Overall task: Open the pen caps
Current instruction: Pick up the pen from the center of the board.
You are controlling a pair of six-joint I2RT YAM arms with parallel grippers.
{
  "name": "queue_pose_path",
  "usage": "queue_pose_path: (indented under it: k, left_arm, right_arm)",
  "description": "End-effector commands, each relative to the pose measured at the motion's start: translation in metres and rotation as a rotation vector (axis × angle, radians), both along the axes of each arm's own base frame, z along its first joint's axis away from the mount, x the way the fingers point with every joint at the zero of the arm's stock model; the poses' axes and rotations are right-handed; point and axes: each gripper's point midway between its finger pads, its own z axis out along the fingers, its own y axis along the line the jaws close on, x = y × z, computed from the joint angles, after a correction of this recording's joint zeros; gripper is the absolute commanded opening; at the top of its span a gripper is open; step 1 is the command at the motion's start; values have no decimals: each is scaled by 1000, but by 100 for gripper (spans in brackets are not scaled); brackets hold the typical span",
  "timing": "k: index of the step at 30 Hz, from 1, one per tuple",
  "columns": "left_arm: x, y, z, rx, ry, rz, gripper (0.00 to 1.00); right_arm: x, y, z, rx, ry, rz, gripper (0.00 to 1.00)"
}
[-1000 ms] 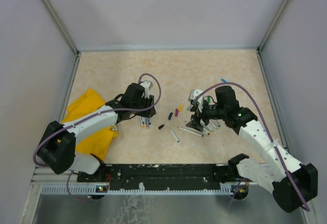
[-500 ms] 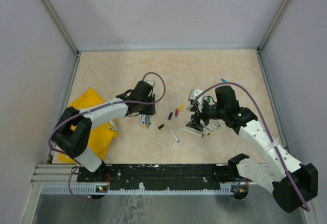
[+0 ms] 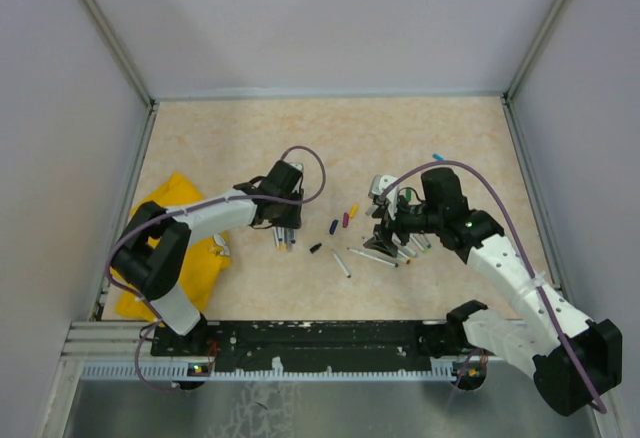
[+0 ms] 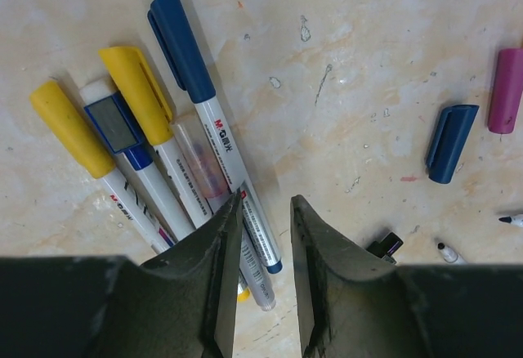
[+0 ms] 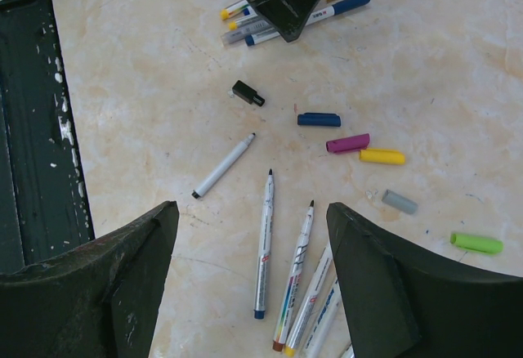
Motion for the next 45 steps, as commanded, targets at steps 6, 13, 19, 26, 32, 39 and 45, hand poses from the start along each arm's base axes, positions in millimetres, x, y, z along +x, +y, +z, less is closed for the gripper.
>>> queue_pose_path:
  k: [6, 13, 19, 26, 32, 39, 45]
  left_arm:
    - [1, -4, -7, 0, 35, -12, 36]
    - [-3, -16, -10, -24, 68, -68, 30]
    - [-5, -18, -16, 37, 86, -98, 29]
    - [-2, -14, -25, 136, 96, -104, 30]
    - [-3, -6, -31, 247, 106, -96, 34]
    - [-5, -11, -40, 248, 129, -121, 21]
    - [-6, -20, -37, 204, 126, -141, 5]
  right_arm:
    - [3, 0, 9, 21, -42, 8, 74]
    - [3, 0, 10, 21, -41, 7, 74]
    - [3, 0, 10, 21, -44, 8, 74]
    - [2, 0, 11, 23, -45, 8, 74]
    - [2, 0, 12, 24, -46, 9, 74]
    - [3, -1, 11, 31, -39, 5, 74]
    - [1, -2, 15, 46, -41, 8, 74]
